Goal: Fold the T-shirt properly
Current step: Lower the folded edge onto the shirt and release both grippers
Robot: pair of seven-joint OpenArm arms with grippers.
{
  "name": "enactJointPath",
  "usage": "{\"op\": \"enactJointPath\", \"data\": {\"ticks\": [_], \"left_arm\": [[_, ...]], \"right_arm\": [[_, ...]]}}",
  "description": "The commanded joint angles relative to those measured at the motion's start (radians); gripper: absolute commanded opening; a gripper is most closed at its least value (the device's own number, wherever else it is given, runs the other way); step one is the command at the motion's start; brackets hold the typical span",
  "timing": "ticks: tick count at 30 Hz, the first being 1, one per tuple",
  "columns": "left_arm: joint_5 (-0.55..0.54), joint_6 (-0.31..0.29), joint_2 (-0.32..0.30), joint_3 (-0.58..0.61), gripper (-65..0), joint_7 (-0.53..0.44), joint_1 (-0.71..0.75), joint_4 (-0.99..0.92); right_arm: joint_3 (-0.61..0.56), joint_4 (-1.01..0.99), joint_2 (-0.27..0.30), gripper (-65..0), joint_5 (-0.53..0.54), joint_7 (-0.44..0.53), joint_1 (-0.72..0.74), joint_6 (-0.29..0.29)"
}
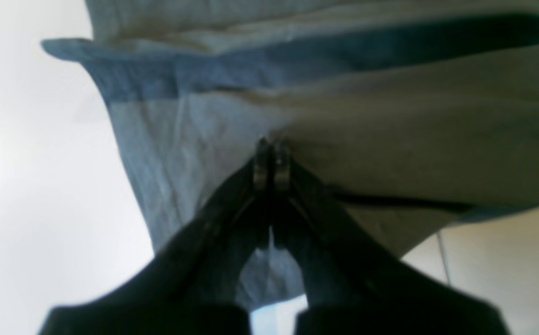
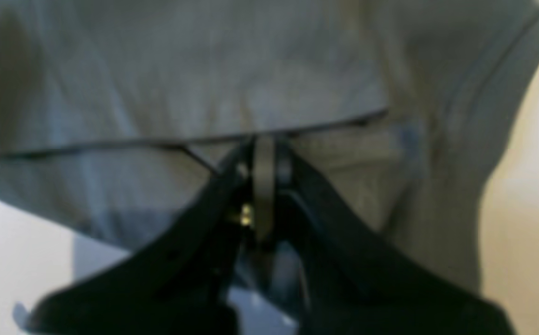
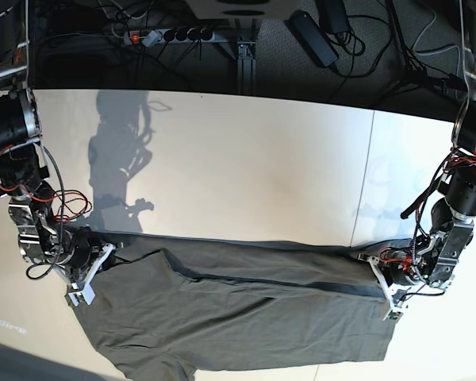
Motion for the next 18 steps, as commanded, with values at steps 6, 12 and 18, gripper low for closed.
{"op": "enactJointPath", "data": {"ticks": [6,12,18], "left_arm": [[0.025,-0.146,-0.010,-0.010,-65.0,0.004,-0.035,-0.005],[0.051,-0.257,-0.039,-0.010,-65.0,-0.023,-0.015,0.051],[0.071,-0.255,-0.166,-0.010,-65.0,-0.022,0.130,0.344]], "right_arm": [[0.009,0.010,0.010,-65.0,-0.005,-0.017,-0.061,-0.011],[0.104,0.069,0.011,-65.0,-0.005,-0.138,-0.098,-0.007],[0.277,0.296,0.028,-65.0,-0.001,-0.290,-0.246,-0.007]]}}
